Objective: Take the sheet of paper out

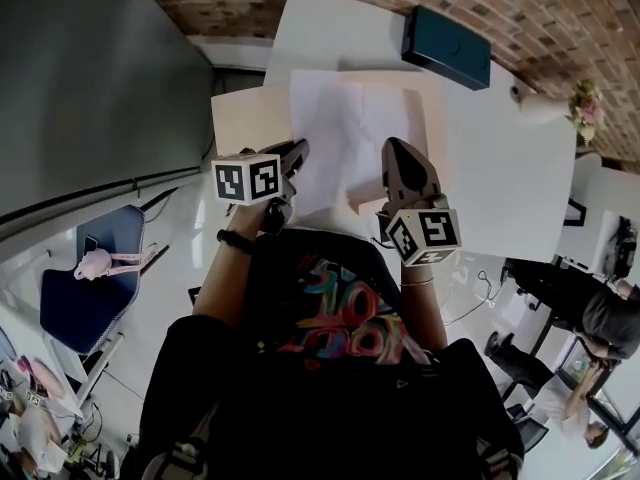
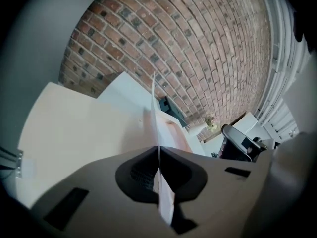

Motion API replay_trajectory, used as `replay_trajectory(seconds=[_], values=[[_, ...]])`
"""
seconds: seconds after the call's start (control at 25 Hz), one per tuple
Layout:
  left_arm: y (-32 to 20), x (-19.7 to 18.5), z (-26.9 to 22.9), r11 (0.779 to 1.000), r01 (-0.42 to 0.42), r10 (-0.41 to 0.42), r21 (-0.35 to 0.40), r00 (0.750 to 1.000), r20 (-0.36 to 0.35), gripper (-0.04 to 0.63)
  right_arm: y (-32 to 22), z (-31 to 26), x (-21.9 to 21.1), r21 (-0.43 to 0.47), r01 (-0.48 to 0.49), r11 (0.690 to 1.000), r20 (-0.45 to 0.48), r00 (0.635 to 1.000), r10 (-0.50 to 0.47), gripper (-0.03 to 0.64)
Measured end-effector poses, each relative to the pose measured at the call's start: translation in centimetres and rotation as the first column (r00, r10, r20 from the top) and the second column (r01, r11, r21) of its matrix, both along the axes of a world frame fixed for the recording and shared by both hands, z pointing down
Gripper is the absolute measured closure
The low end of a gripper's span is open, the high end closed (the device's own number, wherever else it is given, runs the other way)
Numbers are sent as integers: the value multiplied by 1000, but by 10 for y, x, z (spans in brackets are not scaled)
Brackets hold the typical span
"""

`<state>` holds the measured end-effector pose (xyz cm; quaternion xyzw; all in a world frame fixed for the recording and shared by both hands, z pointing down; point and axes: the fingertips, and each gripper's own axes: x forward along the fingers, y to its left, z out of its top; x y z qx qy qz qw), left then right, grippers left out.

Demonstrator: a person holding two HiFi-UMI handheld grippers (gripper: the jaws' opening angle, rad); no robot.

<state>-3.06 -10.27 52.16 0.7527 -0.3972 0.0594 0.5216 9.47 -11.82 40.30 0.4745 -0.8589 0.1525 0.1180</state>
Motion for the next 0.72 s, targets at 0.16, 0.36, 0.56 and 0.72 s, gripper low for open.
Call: replay_trajectory(seconds=[0.16, 0.36, 0.56, 0.72], values=[[9, -22, -19, 998, 27, -29, 54, 999, 31, 572, 4, -6, -20, 17, 31, 999, 5, 1000, -31, 598], [15, -41, -50, 989, 68, -74, 134, 997, 38, 572, 9, -16, -32, 46, 46, 998, 7, 999, -46, 598], [14, -47, -91, 967, 71, -87, 245, 995, 55, 572, 10, -27, -30, 70, 19, 997, 13, 1000, -19, 598], [7, -41, -125, 935, 22, -63, 354, 993, 103, 572, 8, -36, -21, 93, -17, 996, 23, 1000, 15, 598]])
